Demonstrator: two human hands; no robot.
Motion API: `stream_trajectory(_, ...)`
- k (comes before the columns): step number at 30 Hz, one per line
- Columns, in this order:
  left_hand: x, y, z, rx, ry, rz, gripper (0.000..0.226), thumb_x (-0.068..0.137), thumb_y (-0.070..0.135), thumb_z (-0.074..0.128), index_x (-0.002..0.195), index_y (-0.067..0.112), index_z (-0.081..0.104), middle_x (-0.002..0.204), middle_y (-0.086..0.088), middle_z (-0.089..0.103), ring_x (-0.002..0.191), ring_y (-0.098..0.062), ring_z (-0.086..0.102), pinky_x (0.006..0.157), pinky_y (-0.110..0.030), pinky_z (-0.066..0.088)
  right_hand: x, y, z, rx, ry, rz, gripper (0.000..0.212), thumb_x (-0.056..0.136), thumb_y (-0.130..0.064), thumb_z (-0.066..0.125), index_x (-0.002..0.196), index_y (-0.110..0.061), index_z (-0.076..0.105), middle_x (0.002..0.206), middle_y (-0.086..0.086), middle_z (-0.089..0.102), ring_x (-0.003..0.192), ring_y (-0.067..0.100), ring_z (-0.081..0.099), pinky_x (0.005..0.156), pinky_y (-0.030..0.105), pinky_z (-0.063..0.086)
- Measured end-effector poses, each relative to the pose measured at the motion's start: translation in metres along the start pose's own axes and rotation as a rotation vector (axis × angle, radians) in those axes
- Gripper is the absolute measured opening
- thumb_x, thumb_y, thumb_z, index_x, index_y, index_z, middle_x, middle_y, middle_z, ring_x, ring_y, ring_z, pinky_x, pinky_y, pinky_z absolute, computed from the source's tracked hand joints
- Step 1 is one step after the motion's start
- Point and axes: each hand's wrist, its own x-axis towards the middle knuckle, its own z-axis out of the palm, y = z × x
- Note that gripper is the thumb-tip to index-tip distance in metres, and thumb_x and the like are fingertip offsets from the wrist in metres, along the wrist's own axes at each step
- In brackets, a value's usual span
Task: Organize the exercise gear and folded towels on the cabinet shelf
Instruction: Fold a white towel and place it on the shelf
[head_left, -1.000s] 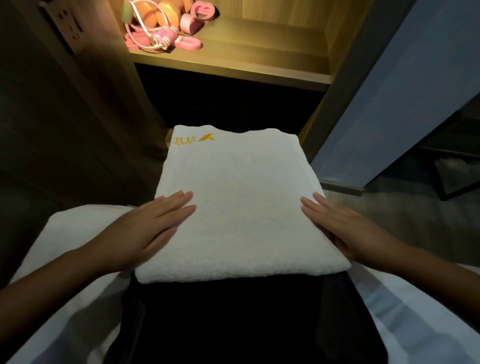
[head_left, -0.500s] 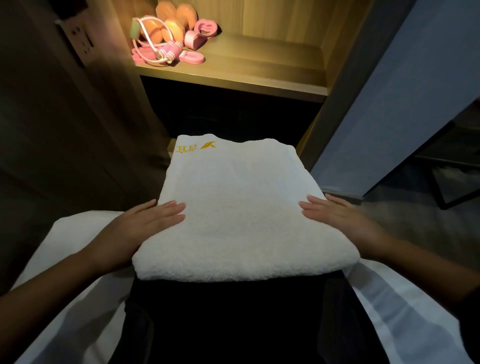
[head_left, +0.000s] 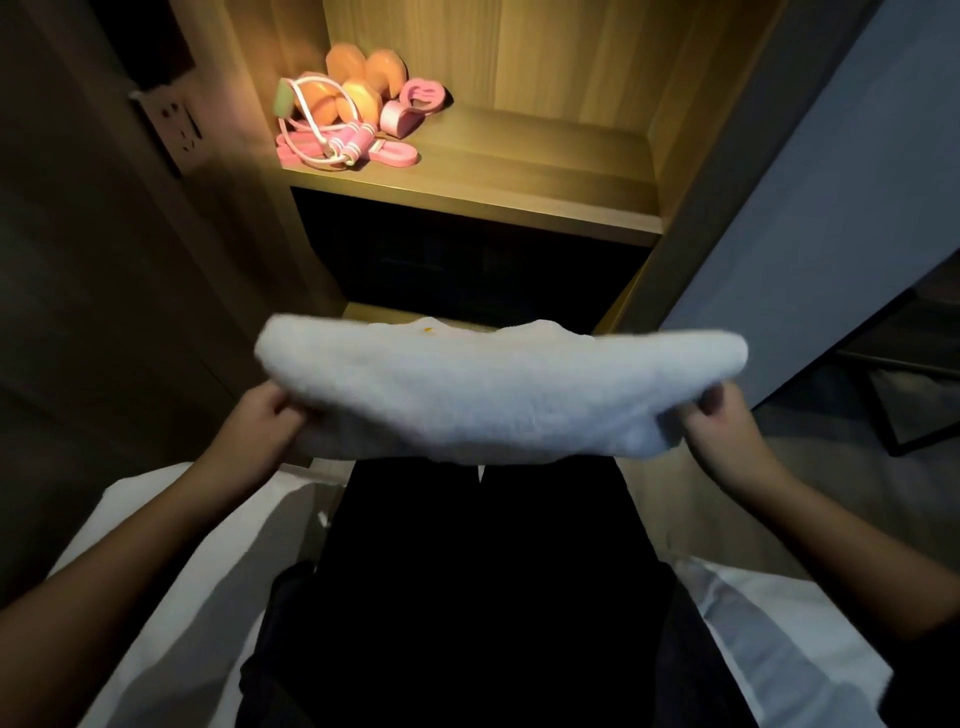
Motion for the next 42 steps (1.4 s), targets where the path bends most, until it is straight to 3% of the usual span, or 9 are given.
stream_trajectory(4,0.033,0.024,0.002,-0.177,0.097,-0.141,0.019,0.092,0.029,0.051,0.082,0.023,0.068,0.075,0.007,0.072,0.065,-0.005,0.067,0.048,-0.019,0.049,0.016,-0.011,0.008,-0.1,-0.183,0.204,0.009,0.089,-0.025,0.054,0.09,-0.023,0.063,0.081,-0.01,0.073,0.07,-0.003,0.067,0.052,0.016,0.05)
stream_trajectory(10,0.053,0.021,0.011,-0.291,0.006,-0.606,0.025,0.088,0.037,0.056,0.089,0.015,0.068,0.076,-0.006,0.075,0.074,-0.025,0.07,0.068,-0.035,0.051,0.039,-0.004,0.013,-0.128,-0.337,0.595,0.019,0.099,-0.034,0.051,0.1,-0.021,0.065,0.098,-0.002,0.071,0.085,0.013,0.069,0.064,0.03,0.049)
stream_trajectory(15,0.039,0.026,0.008,-0.19,0.006,-0.406,0.064,0.069,0.062,0.065,0.119,0.022,0.061,0.11,0.0,0.067,0.1,-0.021,0.064,0.087,-0.044,0.051,0.037,-0.004,0.008,-0.067,-0.469,0.541,0.058,0.076,-0.047,0.067,0.126,-0.02,0.058,0.117,-0.001,0.07,0.105,0.019,0.069,0.08,0.032,0.054)
stream_trajectory(23,0.055,0.026,0.017,0.049,-0.019,-0.483,0.046,0.097,0.036,0.055,0.131,0.006,0.054,0.128,-0.015,0.058,0.102,-0.026,0.055,0.085,-0.036,0.041,0.043,-0.004,0.011,-0.228,-0.409,0.573,0.048,0.092,-0.026,0.063,0.133,-0.008,0.048,0.133,0.011,0.056,0.107,0.025,0.06,0.08,0.036,0.052)
stream_trajectory(27,0.041,0.05,0.019,0.534,0.141,0.023,0.063,0.092,0.044,0.051,0.145,0.014,0.037,0.146,-0.011,0.042,0.13,-0.031,0.044,0.106,-0.052,0.035,0.036,-0.014,0.019,-0.713,-0.362,0.168,0.062,0.096,-0.031,0.058,0.149,-0.017,0.03,0.148,0.007,0.041,0.127,0.024,0.045,0.102,0.042,0.04)
stream_trajectory(30,0.022,0.069,0.042,0.757,-0.094,0.519,0.083,0.08,0.066,0.047,0.148,0.021,0.032,0.157,-0.006,0.029,0.146,-0.026,0.023,0.116,-0.058,0.02,0.018,-0.029,0.033,-0.977,-0.445,-0.341,0.088,0.084,-0.064,0.051,0.154,-0.028,0.014,0.16,-0.01,0.013,0.148,0.02,0.012,0.117,0.046,0.012)
stream_trajectory(34,0.021,0.057,0.069,1.115,-0.352,0.506,0.118,0.072,0.076,0.058,0.154,0.029,-0.011,0.164,-0.01,-0.007,0.15,-0.032,-0.004,0.119,-0.054,0.003,-0.002,-0.014,0.061,-1.336,-0.807,-0.602,0.118,0.073,-0.071,0.061,0.152,-0.033,-0.018,0.162,-0.001,-0.017,0.149,0.026,-0.014,0.118,0.05,-0.004)
stream_trajectory(39,0.015,0.047,0.067,1.122,-0.325,0.59,0.117,0.055,0.064,0.083,0.149,0.012,0.037,0.146,-0.024,0.044,0.133,-0.043,0.045,0.104,-0.06,0.036,-0.011,0.003,0.057,-1.39,-0.814,-0.563,0.126,0.074,-0.055,0.076,0.15,-0.032,-0.023,0.164,0.013,0.0,0.15,0.034,0.008,0.119,0.046,0.01)
stream_trajectory(42,0.008,0.042,0.059,1.117,-0.272,0.677,0.096,0.071,0.061,0.073,0.146,0.012,0.04,0.14,-0.026,0.05,0.125,-0.046,0.051,0.099,-0.06,0.041,-0.023,0.001,0.047,-1.369,-0.698,-0.645,0.103,0.076,-0.042,0.078,0.156,-0.019,0.018,0.154,0.021,0.035,0.139,0.04,0.038,0.108,0.051,0.036)
